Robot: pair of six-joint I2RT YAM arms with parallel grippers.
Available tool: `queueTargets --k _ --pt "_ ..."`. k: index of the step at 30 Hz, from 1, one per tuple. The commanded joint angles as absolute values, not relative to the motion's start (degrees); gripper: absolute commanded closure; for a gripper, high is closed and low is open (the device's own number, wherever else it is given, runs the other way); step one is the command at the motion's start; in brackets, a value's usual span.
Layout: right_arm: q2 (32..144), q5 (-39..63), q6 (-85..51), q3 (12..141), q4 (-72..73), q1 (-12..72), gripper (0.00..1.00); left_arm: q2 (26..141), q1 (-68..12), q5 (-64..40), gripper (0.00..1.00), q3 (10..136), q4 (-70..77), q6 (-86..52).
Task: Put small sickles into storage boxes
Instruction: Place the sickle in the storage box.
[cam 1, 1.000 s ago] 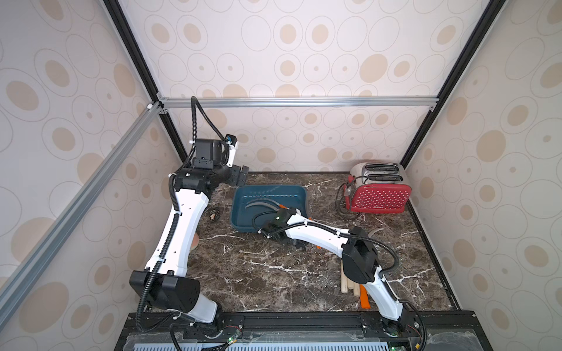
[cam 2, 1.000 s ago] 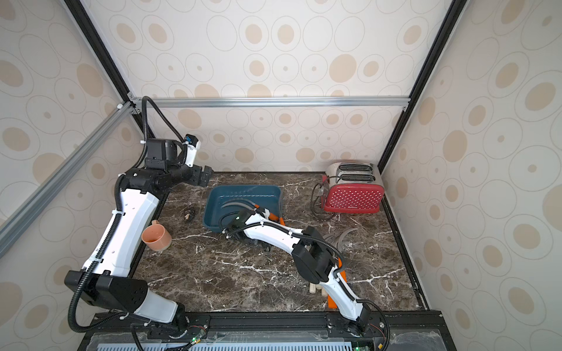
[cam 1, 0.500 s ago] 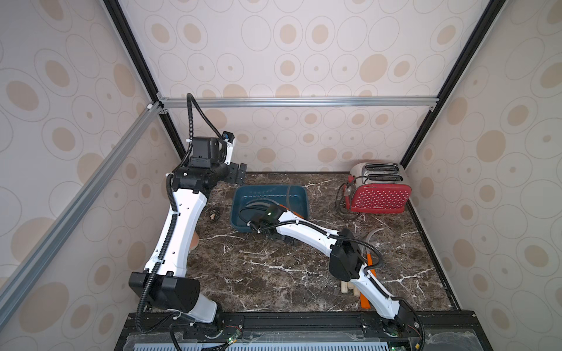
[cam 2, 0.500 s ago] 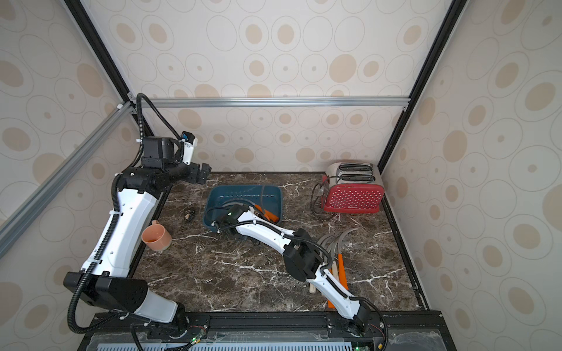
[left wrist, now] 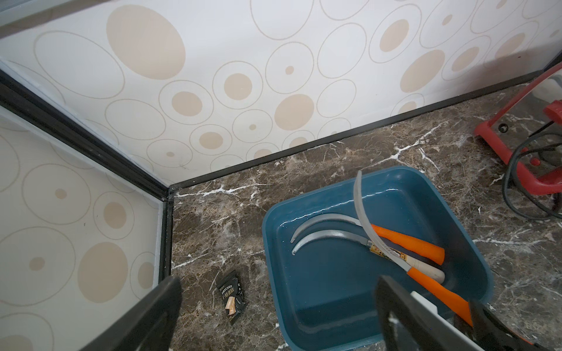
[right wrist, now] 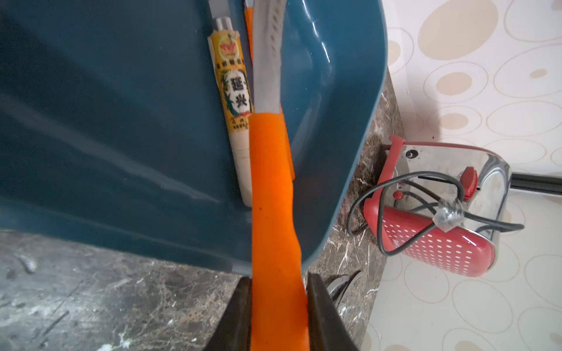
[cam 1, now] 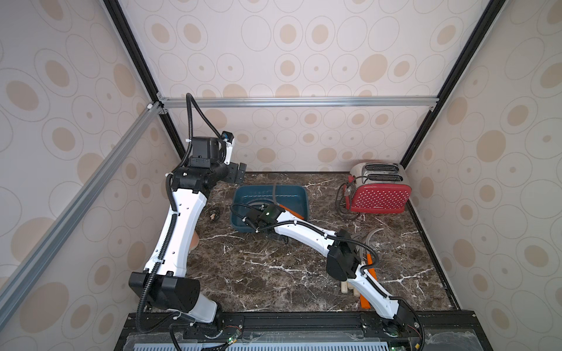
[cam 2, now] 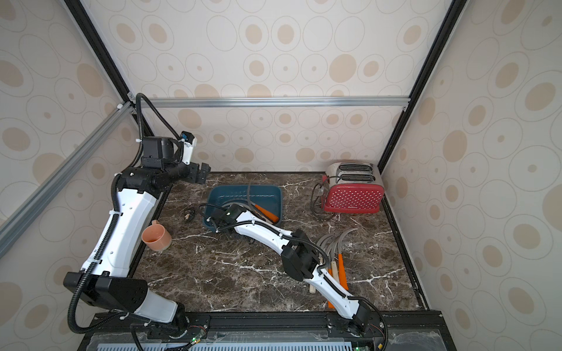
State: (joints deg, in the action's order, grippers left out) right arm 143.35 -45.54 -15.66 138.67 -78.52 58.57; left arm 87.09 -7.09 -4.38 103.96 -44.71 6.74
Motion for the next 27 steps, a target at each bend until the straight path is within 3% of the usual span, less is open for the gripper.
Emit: queueTargets --k 1,15,27 --pt "144.9 -47.8 -10.9 140.2 -75.3 59.3 0.91 86.0 -6.7 -3.8 0.01 105.9 -44.6 5.9" --pt "146.0 -48.5 2.3 139.9 -62.4 59.1 0.89 85.9 -6.7 -3.9 0.01 105.8 -44.6 5.5" --pt "146.2 -43.0 8.6 137.4 -53.5 57.1 0.89 85.7 -6.6 -3.8 0.01 105.7 -45.0 5.4"
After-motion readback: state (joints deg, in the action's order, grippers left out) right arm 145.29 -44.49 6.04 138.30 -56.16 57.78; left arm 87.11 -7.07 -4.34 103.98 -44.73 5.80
